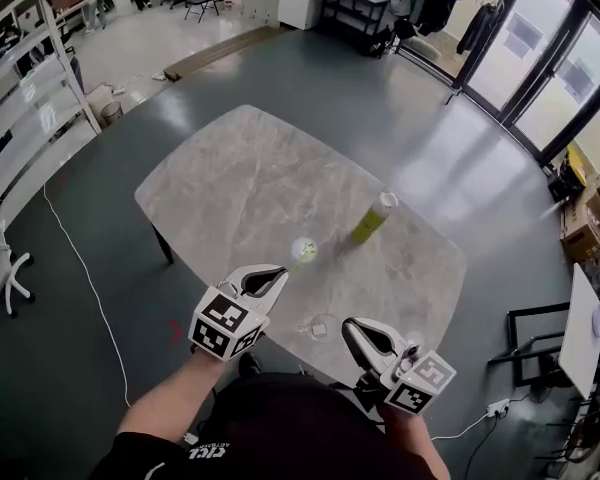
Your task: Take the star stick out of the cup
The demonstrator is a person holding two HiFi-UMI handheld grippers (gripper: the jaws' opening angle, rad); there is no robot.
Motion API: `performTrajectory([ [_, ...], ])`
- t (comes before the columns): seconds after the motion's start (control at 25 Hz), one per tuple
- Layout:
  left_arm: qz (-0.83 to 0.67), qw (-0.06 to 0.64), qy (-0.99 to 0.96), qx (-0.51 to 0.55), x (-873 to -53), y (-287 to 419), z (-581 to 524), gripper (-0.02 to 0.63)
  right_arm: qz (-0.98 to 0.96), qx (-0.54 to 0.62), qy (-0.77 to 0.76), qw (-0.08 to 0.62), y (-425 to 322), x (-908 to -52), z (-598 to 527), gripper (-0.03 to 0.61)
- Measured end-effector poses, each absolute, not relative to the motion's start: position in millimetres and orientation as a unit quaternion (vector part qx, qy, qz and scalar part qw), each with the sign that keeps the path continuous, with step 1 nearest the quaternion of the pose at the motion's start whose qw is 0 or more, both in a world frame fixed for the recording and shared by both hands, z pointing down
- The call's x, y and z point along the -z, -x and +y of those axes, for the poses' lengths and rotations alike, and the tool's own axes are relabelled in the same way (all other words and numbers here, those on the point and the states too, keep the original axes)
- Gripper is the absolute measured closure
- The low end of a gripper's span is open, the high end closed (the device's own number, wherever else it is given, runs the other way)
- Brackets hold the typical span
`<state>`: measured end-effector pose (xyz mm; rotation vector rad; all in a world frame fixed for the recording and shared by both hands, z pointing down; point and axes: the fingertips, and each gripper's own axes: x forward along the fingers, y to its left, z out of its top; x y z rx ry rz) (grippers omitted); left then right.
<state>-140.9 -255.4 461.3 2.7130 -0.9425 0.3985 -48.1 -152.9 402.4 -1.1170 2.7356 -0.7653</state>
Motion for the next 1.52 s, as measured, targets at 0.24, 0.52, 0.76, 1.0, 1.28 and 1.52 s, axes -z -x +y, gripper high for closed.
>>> performTrajectory([
  [0.24,-0.352,0.112,-0.923,-0.111,-419,164,-231,0.611,0.92,0.205,0.328,0.057,61,-376,-158,0.565],
  [0.52,-0.383,0.099,-0.914,-0.094,-391,180,-203,0.611,0.935,0.175,0.306,0.049,63,-361,-161,0.566],
  [0.76,-0.409,0.104,-0.904,-0.072,-373,201,-188,0.611,0.937,0.142,0.313,0.059,67,-339,-165,0.566],
  [1.0,-0.424,0.109,-0.896,-0.073,-373,216,-185,0.611,0.941,0.11,0.316,0.041,70,-332,-160,0.568],
  [1.28,-0.433,0.108,-0.893,-0.067,-369,223,-193,0.611,0.938,0.103,0.329,0.033,64,-331,-164,0.568],
  [1.52,-0.43,0.113,-0.893,-0.067,-372,223,-198,0.611,0.934,0.105,0.341,0.024,59,-339,-167,0.568],
])
